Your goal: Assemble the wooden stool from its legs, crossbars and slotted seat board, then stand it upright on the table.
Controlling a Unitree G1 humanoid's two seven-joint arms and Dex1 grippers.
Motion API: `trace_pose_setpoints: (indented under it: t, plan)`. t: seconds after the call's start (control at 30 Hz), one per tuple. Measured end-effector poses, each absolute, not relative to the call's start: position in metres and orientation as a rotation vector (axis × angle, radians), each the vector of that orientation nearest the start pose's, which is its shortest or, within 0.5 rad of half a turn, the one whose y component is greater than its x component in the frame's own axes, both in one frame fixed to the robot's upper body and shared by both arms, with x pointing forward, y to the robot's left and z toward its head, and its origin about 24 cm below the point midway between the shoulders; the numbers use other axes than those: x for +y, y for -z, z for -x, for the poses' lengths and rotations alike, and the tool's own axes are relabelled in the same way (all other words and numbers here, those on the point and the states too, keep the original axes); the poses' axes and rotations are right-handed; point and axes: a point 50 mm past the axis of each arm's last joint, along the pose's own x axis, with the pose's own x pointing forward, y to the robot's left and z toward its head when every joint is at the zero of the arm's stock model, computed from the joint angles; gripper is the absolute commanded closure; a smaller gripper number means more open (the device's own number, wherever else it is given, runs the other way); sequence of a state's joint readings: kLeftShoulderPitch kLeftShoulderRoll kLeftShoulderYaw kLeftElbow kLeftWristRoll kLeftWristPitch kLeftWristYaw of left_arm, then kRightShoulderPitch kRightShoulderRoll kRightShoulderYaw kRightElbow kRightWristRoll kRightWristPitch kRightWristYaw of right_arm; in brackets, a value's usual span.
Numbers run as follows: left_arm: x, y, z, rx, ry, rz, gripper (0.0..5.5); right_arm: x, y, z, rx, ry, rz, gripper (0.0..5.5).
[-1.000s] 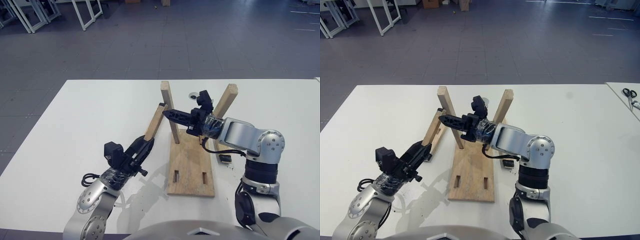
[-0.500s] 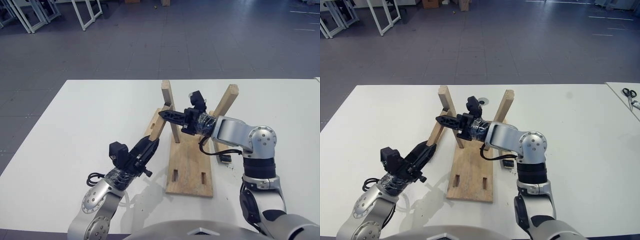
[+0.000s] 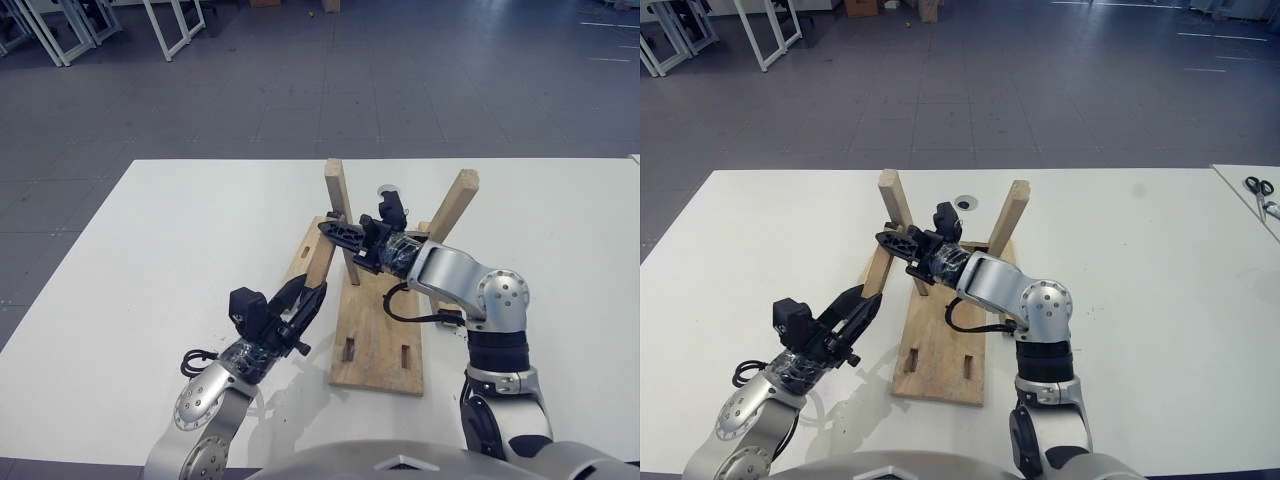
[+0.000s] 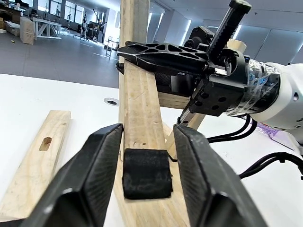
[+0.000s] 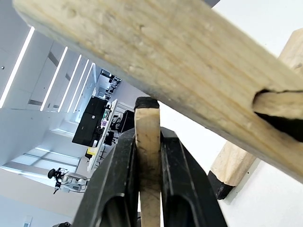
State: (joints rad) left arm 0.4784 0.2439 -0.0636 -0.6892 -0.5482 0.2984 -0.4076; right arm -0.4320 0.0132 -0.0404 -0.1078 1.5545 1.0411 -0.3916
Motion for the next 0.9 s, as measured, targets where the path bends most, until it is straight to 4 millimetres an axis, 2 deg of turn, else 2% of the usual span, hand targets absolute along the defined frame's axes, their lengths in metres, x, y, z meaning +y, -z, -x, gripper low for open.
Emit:
trace_pose_setpoints:
  t: [0.13, 0.2, 0.27, 0.33, 0.37, 0.47, 0.53, 0.67, 0.73, 0.8, 0.9]
  plan:
    - [0.152, -0.084, -0.152, 0.063, 0.591, 0.31, 2.26, -0.057, -0.145, -0.26, 0.631, -0.841, -0.93, 5.11]
    - [0.161, -0.08, -0.151, 0.08, 0.592, 0.311, 1.83, -0.073, -0.148, -0.25, 0.618, -0.863, -0.874, 5.11]
    - [0.177, -0.078, -0.152, 0.098, 0.534, 0.321, 1.48, -0.093, -0.154, -0.231, 0.613, -0.933, -0.786, 5.11]
    - [0.182, -0.081, -0.153, 0.077, 0.498, 0.364, 1.12, -0.113, -0.157, -0.215, 0.629, -0.97, -0.697, 5.11]
    - [0.185, -0.082, -0.153, 0.071, 0.476, 0.384, 1.08, -0.123, -0.16, -0.21, 0.637, -0.967, -0.637, 5.11]
    - [0.184, -0.08, -0.153, 0.079, 0.462, 0.403, 1.08, -0.136, -0.162, -0.206, 0.644, -0.952, -0.586, 5.11]
    - [0.187, -0.072, -0.157, 0.105, 0.39, 0.383, 1.08, -0.152, -0.159, -0.21, 0.625, -0.851, -0.482, 5.11]
    - [0.197, -0.057, -0.169, 0.154, 0.163, 0.314, 1.08, -0.183, -0.164, -0.228, 0.491, -0.562, -0.153, 5.11]
    - [0.196, -0.053, -0.172, 0.167, 0.106, 0.291, 1.08, -0.191, -0.167, -0.234, 0.422, -0.47, -0.06, 5.11]
    - [0.194, -0.051, -0.173, 0.178, 0.079, 0.272, 1.08, -0.192, -0.166, -0.239, 0.352, -0.403, -0.037, 5.11]
    - [0.189, -0.046, -0.175, 0.202, 0.064, 0.258, 1.08, -0.179, -0.153, -0.252, 0.268, -0.29, -0.092, 5.11]
